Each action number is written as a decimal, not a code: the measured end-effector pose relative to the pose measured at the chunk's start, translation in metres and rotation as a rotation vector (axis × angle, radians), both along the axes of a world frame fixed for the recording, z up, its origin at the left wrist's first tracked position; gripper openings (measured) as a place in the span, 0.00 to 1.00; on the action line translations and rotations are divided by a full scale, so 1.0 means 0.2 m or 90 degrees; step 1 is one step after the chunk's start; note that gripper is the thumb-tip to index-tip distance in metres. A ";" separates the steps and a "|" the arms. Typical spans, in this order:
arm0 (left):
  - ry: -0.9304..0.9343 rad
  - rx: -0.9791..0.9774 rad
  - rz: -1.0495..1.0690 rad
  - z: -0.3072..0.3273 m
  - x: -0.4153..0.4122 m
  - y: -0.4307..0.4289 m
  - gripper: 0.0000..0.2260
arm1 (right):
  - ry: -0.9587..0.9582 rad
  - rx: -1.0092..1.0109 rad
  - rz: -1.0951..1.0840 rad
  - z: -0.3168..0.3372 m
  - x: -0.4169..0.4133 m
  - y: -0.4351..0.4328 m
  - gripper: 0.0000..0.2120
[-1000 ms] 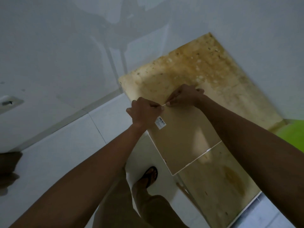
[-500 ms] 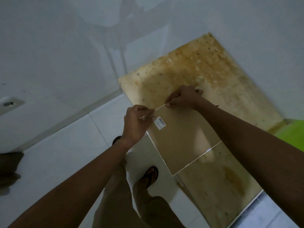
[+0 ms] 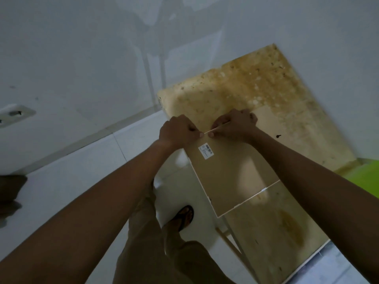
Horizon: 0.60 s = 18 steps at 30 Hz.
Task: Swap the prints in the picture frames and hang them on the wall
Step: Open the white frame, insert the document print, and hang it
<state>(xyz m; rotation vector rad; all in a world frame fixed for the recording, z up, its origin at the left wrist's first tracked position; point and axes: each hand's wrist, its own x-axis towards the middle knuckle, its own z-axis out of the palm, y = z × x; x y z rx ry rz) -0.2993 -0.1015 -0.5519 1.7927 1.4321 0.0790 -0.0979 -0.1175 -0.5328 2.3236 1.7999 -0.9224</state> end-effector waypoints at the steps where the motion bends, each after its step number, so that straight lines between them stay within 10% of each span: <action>1: 0.011 -0.009 -0.022 0.00 0.00 0.03 0.08 | 0.012 0.004 -0.010 0.00 0.00 -0.01 0.14; 8: 0.041 0.016 -0.113 0.01 0.01 0.11 0.18 | 0.022 0.054 0.018 -0.02 0.01 -0.05 0.14; 14: 0.003 0.016 -0.149 0.00 0.02 0.12 0.14 | 0.037 0.181 0.040 -0.13 0.06 -0.15 0.28; 18: 0.014 0.020 -0.163 0.00 0.03 0.14 0.06 | 0.134 0.328 0.037 -0.18 0.06 -0.21 0.21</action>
